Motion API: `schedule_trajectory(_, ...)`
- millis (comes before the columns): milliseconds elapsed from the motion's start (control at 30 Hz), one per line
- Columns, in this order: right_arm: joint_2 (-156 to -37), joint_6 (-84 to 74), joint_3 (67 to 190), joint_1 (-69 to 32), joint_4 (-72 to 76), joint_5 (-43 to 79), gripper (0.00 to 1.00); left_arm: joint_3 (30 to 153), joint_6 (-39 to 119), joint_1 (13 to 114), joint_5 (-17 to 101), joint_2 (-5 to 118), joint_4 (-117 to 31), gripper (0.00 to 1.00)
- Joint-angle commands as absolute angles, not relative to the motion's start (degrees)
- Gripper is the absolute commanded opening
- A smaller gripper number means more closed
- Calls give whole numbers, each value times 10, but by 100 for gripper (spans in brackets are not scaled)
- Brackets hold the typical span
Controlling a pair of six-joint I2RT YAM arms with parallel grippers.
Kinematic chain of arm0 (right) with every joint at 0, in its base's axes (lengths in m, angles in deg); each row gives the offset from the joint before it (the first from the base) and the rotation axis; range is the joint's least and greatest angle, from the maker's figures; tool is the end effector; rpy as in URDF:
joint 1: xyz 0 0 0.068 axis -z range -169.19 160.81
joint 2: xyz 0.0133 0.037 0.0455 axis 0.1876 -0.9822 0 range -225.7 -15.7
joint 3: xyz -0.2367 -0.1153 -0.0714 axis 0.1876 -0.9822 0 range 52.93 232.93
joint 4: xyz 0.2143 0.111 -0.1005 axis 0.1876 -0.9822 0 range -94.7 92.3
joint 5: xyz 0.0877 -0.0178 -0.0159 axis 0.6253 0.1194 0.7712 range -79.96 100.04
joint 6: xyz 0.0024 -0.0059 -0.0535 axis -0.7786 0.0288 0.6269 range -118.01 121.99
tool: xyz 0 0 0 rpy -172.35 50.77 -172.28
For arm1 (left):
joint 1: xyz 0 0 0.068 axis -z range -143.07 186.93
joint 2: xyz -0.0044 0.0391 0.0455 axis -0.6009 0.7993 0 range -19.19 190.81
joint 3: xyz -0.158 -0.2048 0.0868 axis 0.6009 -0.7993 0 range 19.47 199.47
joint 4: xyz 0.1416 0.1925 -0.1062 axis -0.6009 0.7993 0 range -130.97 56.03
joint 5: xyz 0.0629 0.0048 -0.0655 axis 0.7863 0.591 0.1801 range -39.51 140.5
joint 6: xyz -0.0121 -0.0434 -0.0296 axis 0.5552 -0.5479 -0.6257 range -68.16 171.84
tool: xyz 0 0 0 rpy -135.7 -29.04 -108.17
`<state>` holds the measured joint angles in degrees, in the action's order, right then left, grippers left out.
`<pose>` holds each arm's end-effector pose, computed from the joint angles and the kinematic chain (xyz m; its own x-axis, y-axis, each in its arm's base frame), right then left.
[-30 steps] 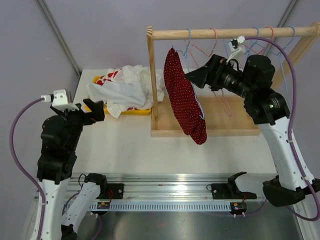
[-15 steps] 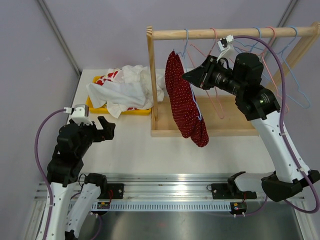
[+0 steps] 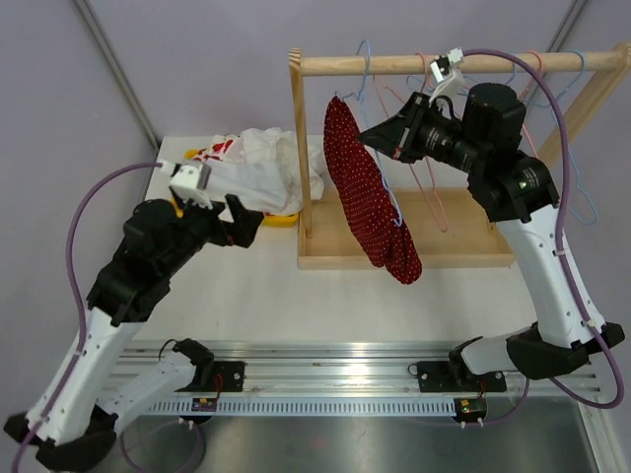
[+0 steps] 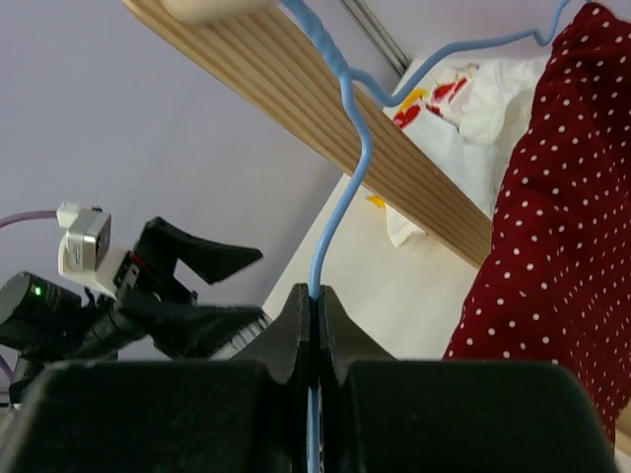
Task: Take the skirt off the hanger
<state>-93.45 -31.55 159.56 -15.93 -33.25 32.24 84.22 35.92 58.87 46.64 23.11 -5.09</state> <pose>0.2225 0.1270 0.5298 -0.5018 0.3199 -0.8036 -0.5692 0.5774 0.5853 0.1241 -0.0525 0.4149 -0.3258 -0.1637 -0.9311 0.3578 0.8903 -0.2817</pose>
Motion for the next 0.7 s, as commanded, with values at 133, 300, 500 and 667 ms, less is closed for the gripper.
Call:
schedule_trajectory(133,-942,-327,1738,-164,-340,337,0,988,413,896,704,413,-132,99)
schedule_trajectory(300,-865,-349,1651,-164,-310,332,0,984,409,993,687,457,-237,99)
schedule_trajectory(500,-797,-361,1583,-164,-295,318,0,992,424,1076,664,535,-317,99)
schedule_trajectory(667,-769,-366,1574,-164,-294,306,0,1014,418,1099,645,595,-338,81)
